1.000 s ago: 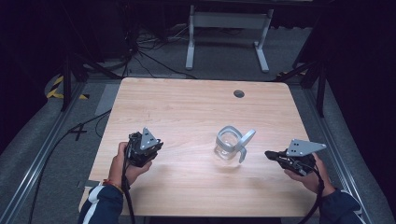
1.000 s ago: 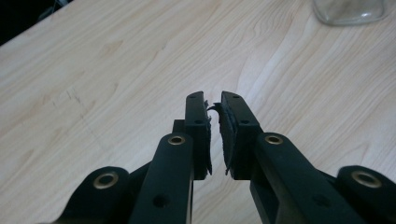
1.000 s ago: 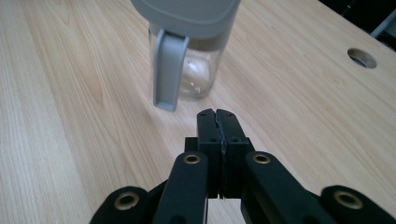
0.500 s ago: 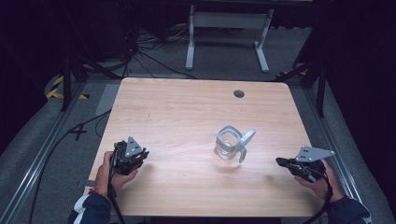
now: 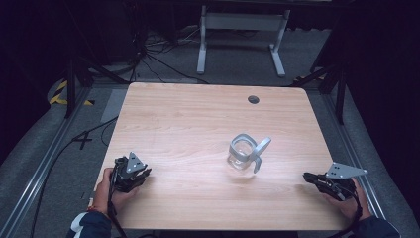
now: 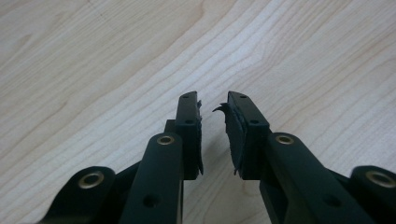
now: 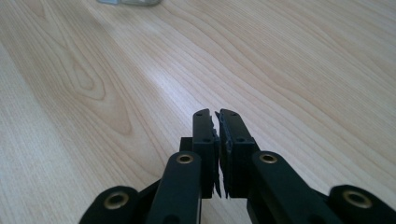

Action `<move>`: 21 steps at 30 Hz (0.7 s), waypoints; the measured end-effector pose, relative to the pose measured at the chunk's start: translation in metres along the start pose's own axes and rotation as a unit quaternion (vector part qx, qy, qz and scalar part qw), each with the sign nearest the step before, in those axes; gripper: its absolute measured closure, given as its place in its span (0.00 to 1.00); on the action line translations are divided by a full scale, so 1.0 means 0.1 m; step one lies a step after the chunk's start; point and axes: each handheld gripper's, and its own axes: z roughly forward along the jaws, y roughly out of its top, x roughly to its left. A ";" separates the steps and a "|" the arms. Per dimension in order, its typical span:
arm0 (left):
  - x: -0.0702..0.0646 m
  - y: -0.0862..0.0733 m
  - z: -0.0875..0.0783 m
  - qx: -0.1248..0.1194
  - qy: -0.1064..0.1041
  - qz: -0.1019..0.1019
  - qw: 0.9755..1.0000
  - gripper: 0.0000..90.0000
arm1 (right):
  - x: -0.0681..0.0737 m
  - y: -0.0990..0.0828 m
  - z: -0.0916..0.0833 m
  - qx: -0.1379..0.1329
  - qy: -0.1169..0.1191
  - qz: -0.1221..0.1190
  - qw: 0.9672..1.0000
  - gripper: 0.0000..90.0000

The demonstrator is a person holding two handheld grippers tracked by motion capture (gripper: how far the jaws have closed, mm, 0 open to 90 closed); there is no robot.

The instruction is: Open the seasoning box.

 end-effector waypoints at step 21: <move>0.03 -0.33 0.03 -0.028 -0.042 -0.065 0.997 0.37 | -0.10 -0.36 -0.03 0.014 -0.022 0.090 0.996 0.43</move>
